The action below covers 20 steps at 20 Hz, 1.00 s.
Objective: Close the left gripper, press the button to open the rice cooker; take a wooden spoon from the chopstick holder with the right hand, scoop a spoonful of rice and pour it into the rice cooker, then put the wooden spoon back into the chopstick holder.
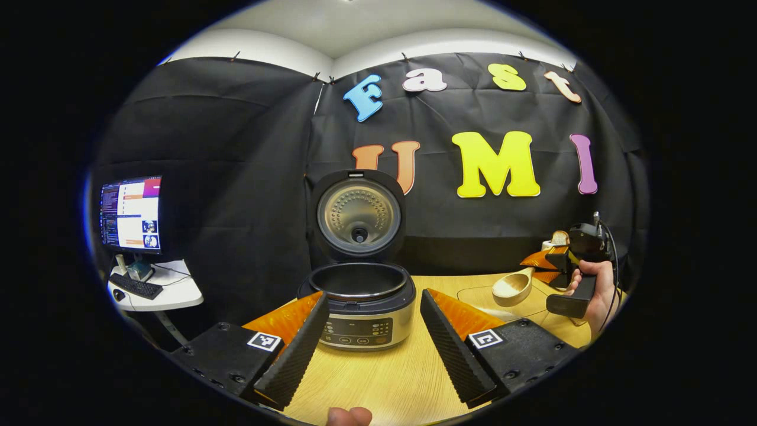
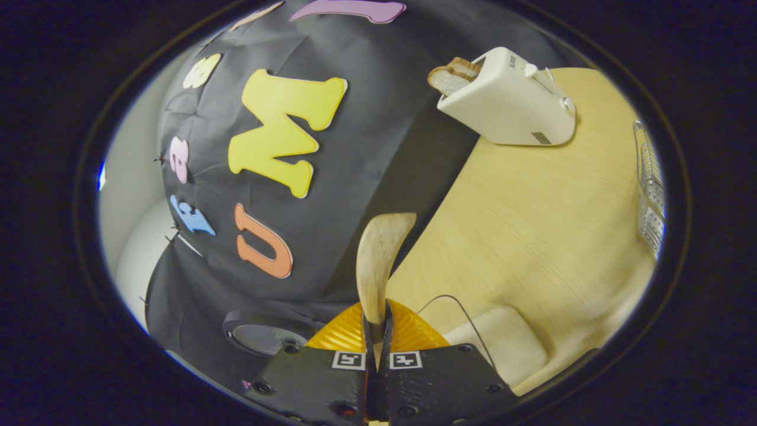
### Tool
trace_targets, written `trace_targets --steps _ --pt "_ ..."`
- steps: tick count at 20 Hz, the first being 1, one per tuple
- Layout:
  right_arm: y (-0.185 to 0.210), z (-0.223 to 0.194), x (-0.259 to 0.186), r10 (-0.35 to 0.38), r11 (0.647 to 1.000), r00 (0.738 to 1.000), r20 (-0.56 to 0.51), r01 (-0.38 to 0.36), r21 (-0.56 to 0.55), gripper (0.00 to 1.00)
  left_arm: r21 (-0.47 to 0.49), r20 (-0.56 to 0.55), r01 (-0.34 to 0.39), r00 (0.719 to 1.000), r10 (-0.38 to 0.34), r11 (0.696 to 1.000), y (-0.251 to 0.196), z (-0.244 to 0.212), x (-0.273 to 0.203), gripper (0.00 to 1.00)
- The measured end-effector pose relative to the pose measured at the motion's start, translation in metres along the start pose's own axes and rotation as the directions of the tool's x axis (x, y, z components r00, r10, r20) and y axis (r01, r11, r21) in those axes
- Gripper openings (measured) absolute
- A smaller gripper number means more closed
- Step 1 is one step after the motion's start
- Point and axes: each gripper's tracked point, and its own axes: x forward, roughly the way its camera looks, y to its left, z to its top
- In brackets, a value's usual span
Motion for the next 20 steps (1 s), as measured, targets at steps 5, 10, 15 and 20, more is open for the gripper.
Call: trace_targets --steps 5,10,15,20 --pt "0.027 0.0 -0.001 0.036 0.999 0.999 -0.008 -0.036 0.008 0.0 -0.006 0.013 -0.01 1.0 0.01 1.0 0.007 0.003 0.002 0.99" --pt "0.072 -0.02 -0.001 0.087 0.996 0.995 -0.052 -0.089 -0.023 0.0 -0.007 0.012 -0.011 1.0 0.011 1.0 0.023 -0.002 0.005 0.99" --pt "0.131 -0.059 0.019 0.126 0.988 0.985 -0.114 -0.135 -0.069 0.0 -0.039 -0.006 -0.035 0.999 0.034 0.999 0.052 -0.011 0.004 0.99" --pt "0.183 -0.099 0.04 0.162 0.974 0.974 -0.157 -0.184 -0.133 0.0 -0.025 -0.031 -0.059 0.998 0.058 0.998 0.078 -0.021 0.002 0.99"
